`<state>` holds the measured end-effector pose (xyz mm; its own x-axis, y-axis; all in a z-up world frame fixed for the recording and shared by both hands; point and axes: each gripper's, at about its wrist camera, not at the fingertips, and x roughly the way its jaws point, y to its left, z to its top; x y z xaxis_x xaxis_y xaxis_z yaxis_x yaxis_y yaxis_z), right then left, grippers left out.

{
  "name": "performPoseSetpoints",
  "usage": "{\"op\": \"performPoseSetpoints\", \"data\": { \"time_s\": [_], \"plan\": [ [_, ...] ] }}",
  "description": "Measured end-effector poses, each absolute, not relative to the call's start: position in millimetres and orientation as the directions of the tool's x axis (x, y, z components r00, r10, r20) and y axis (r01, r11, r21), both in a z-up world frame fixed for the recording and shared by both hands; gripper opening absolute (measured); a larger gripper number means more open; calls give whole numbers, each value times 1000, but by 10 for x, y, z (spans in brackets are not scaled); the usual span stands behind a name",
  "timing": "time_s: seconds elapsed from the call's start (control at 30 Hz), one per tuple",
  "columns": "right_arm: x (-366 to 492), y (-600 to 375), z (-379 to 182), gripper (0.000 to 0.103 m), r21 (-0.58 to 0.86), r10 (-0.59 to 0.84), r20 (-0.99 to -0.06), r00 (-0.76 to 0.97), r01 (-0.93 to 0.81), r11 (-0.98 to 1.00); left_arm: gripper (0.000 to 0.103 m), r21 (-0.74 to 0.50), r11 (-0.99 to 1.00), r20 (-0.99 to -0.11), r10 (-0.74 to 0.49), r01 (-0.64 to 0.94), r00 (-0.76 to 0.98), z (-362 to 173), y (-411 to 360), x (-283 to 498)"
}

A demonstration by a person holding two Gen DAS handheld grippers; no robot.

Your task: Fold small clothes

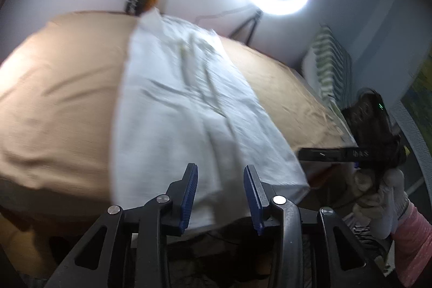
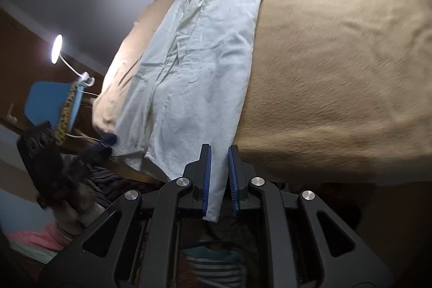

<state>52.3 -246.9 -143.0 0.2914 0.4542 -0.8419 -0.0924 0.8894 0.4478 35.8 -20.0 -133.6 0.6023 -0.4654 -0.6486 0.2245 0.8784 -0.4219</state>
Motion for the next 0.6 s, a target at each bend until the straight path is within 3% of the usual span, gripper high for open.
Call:
{"op": "performPoseSetpoints", "data": {
  "time_s": [0.23, 0.6],
  "plan": [
    [666, -2362, -1236, 14, 422, 445, -817, 367, -145, 895, 30, -351, 923, -665, -362, 155, 653, -1346, 206, 598],
    [696, -2171, -1473, 14, 385, 421, -856, 302, -173, 907, 31, -346, 901, -729, -434, 262, 529, -1679, -49, 1002]
  ]
}}
